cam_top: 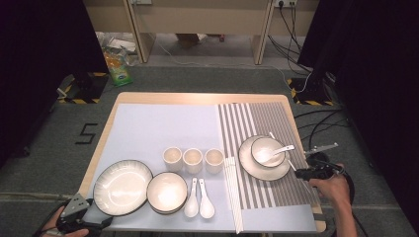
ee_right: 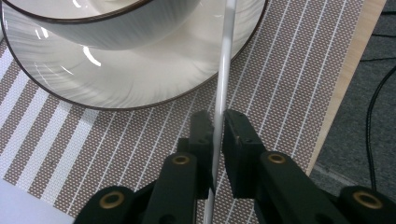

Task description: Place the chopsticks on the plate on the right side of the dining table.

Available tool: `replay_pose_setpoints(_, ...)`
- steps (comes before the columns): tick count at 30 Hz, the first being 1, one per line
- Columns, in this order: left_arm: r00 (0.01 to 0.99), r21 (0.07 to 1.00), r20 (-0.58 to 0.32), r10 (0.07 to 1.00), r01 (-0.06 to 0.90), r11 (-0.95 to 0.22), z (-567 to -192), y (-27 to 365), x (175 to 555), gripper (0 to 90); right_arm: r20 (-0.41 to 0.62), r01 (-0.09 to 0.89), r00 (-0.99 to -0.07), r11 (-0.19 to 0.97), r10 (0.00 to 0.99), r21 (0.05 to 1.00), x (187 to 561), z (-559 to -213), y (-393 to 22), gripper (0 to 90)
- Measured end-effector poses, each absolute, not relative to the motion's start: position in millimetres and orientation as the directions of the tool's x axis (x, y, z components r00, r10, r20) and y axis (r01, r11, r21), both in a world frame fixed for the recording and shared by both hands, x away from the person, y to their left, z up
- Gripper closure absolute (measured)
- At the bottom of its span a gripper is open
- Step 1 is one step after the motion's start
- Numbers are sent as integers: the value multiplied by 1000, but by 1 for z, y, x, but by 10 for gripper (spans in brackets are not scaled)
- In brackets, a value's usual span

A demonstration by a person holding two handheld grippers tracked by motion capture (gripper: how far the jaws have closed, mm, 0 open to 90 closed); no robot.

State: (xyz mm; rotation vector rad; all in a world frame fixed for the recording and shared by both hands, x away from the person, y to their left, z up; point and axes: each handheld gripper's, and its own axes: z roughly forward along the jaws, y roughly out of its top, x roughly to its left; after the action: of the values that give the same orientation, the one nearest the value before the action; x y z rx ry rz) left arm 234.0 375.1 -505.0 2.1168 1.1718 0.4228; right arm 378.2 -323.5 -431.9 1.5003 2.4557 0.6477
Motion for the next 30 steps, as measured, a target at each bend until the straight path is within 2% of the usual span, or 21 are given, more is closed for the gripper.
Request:
replay_pose_setpoints(4,543,692,-38,839,620,-370,-505,375,234,0,54,784,-494,418,868,458,382,-431,-319,839)
replay_pose_setpoints(30,541,694,-37,840,619,-368,-505,375,234,0,19,780,-483,421,875,462,408,-423,-300,833)
